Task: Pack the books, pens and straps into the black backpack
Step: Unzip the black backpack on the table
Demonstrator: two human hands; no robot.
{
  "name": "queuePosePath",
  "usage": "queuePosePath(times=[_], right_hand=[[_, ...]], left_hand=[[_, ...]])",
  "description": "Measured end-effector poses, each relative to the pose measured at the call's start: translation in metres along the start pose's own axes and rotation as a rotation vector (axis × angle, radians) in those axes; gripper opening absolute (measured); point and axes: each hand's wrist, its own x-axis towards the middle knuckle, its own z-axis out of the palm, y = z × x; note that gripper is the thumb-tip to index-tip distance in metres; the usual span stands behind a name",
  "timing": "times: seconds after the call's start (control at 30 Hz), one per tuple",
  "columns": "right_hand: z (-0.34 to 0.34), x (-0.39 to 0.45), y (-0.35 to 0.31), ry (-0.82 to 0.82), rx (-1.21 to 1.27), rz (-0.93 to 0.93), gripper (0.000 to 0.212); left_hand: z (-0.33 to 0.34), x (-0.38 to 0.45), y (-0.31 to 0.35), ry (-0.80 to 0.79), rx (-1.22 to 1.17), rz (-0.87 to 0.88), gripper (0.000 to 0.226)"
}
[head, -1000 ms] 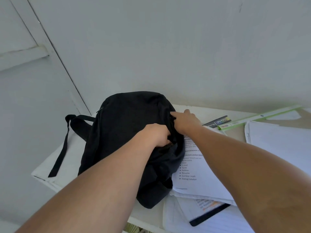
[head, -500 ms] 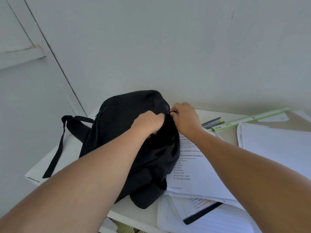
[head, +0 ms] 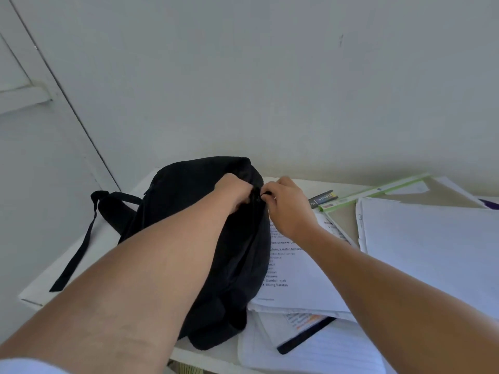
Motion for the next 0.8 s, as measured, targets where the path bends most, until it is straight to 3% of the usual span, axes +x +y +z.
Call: queuePosePath(times=[0.07,0.13,0.23,0.3,0.4,0.47,0.53,0.67,0.8], right_hand=[[-0.001,-0.002,-0.003,-0.001,0.005,0.011,0.021],[0.0,-0.008,-0.005,-0.028,-0.005,0.002,0.02],[-0.002,-0.018,-0.009,-0.026,0.031,-0.009,0.02],[-0.006,-0.021,-0.011,-0.02,0.044,-0.016,0.02],[-0.009,-0.026,-0.011,-0.025,0.025,0.002,0.019],[-0.008,-0.031,-0.009,-0.035,0.022,0.021,0.02],[-0.006,-0.036,-0.009,-0.04,0.026,0.029,0.021],[-0.008,-0.046,-0.011,-0.041,0.037,0.002,0.021],[-0.01,-0.054,-0.01,-0.044,0.029,0.003,0.019]], left_hand=[[-0.002,-0.028,0.003,-0.129,0.112,-0.086,0.029],[-0.002,-0.026,-0.001,-0.172,0.2,-0.096,0.025],[-0.004,-0.014,-0.001,0.048,0.17,0.088,0.008],[-0.006,-0.01,-0.004,0.165,0.179,0.184,0.022],[-0.009,-0.021,-0.007,-0.113,0.128,0.092,0.038],[-0.01,-0.029,-0.008,-0.198,0.245,0.058,0.027],[-0.008,-0.03,-0.011,-0.176,0.274,0.11,0.015],[-0.006,-0.025,-0.013,0.031,0.245,0.229,0.023],[-0.012,-0.041,-0.016,-0.248,0.326,0.066,0.029]])
